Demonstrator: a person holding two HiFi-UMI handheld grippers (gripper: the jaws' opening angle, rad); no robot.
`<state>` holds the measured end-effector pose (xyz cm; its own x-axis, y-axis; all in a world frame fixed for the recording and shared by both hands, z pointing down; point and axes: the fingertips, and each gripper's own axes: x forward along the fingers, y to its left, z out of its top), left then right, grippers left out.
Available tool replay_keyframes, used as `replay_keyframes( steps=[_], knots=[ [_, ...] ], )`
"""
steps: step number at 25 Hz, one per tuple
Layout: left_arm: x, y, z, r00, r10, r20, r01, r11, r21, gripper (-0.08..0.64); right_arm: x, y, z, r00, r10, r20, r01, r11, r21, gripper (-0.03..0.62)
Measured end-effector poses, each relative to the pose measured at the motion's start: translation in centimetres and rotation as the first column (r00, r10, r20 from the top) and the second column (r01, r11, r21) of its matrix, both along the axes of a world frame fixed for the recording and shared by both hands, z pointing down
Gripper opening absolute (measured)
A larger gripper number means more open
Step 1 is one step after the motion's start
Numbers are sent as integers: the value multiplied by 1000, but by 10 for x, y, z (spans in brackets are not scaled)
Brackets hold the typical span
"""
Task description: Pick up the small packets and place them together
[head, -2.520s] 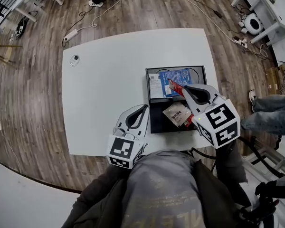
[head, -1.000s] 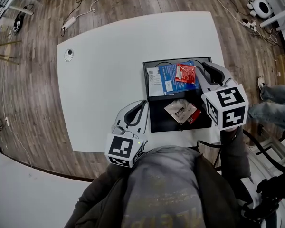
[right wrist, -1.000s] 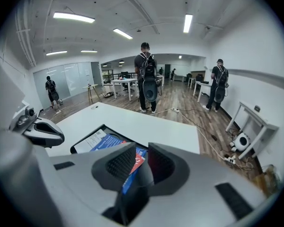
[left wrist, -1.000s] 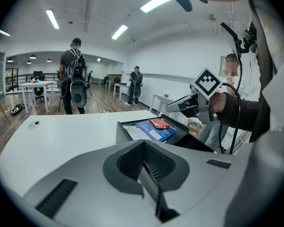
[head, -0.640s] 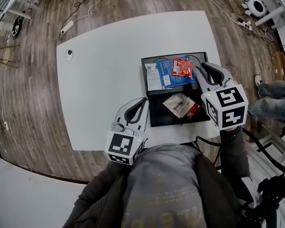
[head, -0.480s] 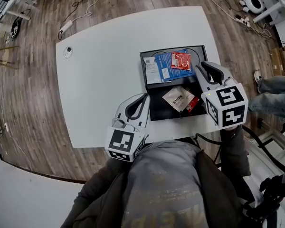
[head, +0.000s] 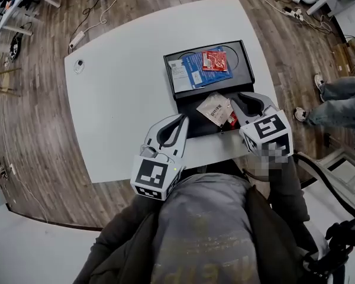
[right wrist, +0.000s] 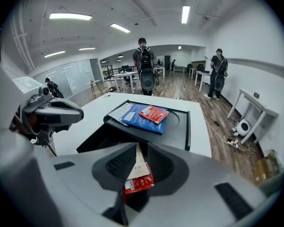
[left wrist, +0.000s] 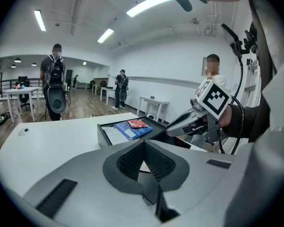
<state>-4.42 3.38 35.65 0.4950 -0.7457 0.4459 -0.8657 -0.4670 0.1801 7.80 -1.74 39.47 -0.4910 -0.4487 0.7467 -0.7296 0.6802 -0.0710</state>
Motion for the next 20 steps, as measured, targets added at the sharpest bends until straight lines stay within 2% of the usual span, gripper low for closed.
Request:
replay_keyframes(
  steps=[11, 20],
  knots=[
    [-2, 5, 12, 1000, -9, 21, 10, 999, -38, 2, -20, 7, 34, 997, -70, -11, 69, 996, -63, 78],
    [-7, -5, 16, 999, -37, 14, 37, 998, -52, 2, -25, 5, 60, 989, -128, -71, 117, 983, -140, 78]
  ],
)
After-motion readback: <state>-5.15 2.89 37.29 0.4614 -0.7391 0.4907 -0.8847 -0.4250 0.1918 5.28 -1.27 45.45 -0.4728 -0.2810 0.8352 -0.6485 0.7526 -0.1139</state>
